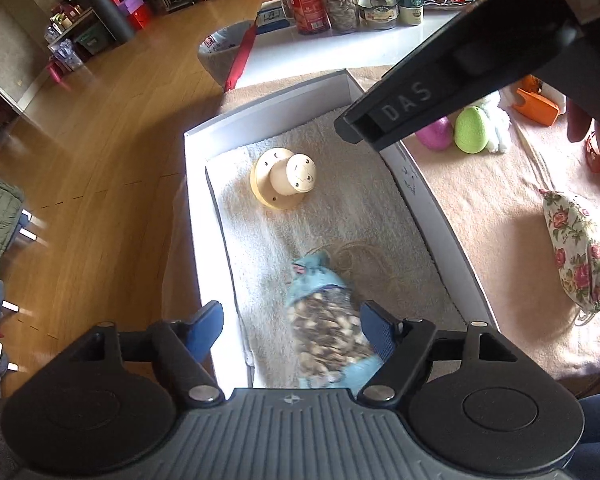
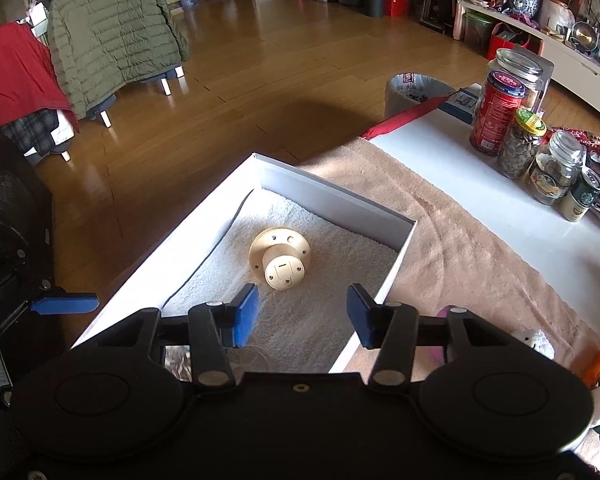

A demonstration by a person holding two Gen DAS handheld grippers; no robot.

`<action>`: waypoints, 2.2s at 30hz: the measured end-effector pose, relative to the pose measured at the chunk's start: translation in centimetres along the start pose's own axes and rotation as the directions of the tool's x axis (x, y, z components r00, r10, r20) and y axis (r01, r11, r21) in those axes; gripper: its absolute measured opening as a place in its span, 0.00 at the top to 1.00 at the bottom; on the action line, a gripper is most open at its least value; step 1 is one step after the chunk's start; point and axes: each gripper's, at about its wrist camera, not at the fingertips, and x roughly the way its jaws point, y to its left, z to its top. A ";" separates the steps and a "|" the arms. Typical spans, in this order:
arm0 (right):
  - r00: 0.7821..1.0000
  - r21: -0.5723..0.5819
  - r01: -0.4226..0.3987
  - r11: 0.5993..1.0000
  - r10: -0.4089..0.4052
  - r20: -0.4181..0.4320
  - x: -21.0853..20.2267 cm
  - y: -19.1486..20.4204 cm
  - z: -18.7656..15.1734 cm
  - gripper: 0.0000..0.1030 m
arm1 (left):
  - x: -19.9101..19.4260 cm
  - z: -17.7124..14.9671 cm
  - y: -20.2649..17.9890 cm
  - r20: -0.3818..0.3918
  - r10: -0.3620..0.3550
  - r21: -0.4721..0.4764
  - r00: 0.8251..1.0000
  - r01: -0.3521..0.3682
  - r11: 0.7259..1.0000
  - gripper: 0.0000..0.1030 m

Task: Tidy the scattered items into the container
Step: 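Lower the seed bag and mushroom lamp onto the towel and open both grippers, then withdraw both grippers from the box and move the left gripper toward the floral pillow sachet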

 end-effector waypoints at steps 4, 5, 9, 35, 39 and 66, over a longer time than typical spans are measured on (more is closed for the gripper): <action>1.000 0.007 0.023 1.000 -0.023 -0.006 -0.3 -0.7 -0.9 0.51 | 0.2 -0.5 -0.5 -0.008 -0.015 0.002 1.000 0.015 1.000 0.25; 1.000 0.012 0.030 0.999 -0.030 0.002 -0.6 -0.9 -1.3 0.51 | 0.3 -0.7 -0.7 -0.008 -0.018 0.003 1.000 0.019 1.000 0.25; 0.999 0.045 0.041 0.998 -0.042 0.021 -2.3 -2.5 -3.0 0.51 | 0.2 -1.6 -1.5 -0.001 -0.016 0.004 1.000 0.016 1.000 0.23; 0.998 0.163 0.062 0.985 -0.066 0.016 -6.7 -6.0 -10.6 0.50 | 0.7 -9.9 -4.6 -0.072 -0.056 -0.140 0.996 0.046 0.989 0.07; 0.998 0.163 0.061 0.985 -0.065 0.016 -6.7 -5.9 -10.9 0.50 | 3.2 -9.8 -3.5 -0.107 0.012 -0.133 0.994 -0.027 0.991 0.08; 0.998 0.245 0.062 0.968 -0.061 -0.012 -5.7 -8.2 -12.8 0.50 | 9.4 -5.2 -0.1 -0.161 0.160 -0.037 0.974 -0.168 0.985 0.20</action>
